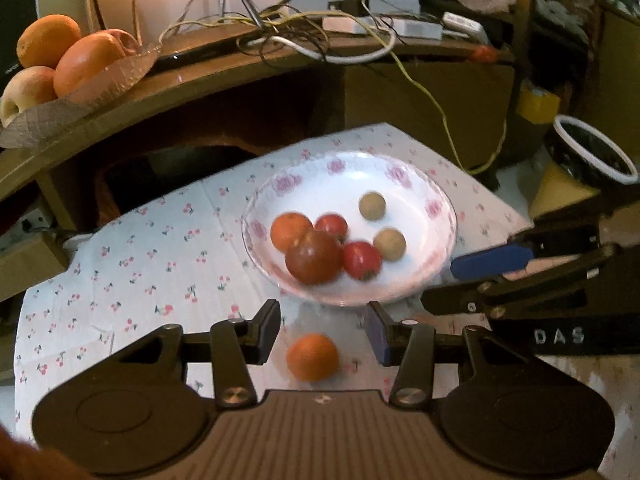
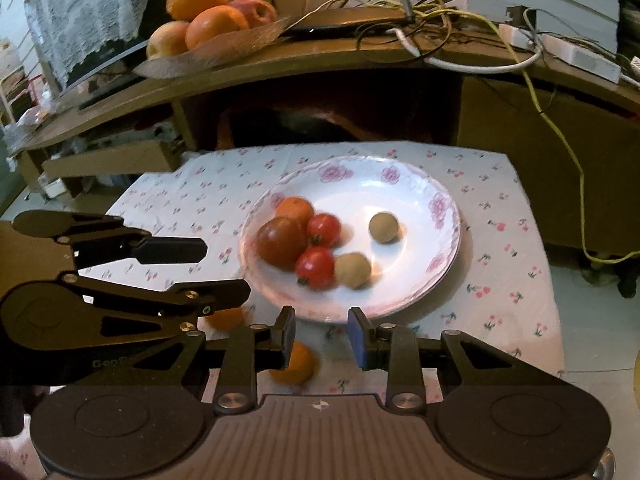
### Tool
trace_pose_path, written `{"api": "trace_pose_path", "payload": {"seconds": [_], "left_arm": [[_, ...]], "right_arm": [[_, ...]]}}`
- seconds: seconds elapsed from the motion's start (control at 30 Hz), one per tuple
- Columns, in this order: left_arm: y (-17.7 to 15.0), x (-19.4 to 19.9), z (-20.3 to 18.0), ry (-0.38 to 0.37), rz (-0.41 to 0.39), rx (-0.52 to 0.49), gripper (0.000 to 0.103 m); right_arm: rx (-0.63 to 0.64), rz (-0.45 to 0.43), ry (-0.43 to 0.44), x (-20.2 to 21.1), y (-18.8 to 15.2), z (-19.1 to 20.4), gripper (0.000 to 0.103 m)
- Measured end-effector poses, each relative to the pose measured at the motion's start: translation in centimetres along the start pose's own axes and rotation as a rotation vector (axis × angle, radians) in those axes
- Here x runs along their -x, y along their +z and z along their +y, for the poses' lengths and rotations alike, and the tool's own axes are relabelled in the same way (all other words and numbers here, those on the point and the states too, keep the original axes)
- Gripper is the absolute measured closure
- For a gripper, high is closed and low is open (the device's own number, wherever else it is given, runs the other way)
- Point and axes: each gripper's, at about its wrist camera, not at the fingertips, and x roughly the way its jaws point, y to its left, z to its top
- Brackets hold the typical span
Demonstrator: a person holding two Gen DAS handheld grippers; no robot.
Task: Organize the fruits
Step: 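Open both tools to release the fruits and pull back from the plate, then grasp an orange with the left tool while the right tool grasps the other orange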
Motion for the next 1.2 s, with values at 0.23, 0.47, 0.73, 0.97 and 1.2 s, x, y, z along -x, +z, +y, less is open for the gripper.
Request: {"api": "trace_pose_path", "payload": {"seconds": [0.23, 0.47, 0.73, 0.97, 1.2], "left_arm": [[-1.6, 0.5, 0.4, -0.014, 0.029, -0.036, 0.051], [-2.4, 0.1, 1.1, -0.012, 0.055, -0.03, 0.051], [-2.4, -1.3, 1.3, -0.015, 0.062, -0.016, 0.051], [-2.4, -2.9, 1.0, -0.009, 0.074, -0.01, 0.051], [-1.9, -3.7, 0.6, -0.008, 0.073, 0.02, 0.063]], "right_arm": [[0.031, 0.051, 0.037, -0.6, -1.0, 0.4, 0.068], [0.039, 0.096, 0.056, -2.3, -1.5, 1.0, 0.068], [0.055, 0.104, 0.047, -3.1, -1.2, 1.3, 0.07], [0.067, 0.116, 0.042, -2.7, -1.3, 1.2, 0.072], [0.049, 0.118, 0.03, -2.0, -1.5, 0.3, 0.072]]}}
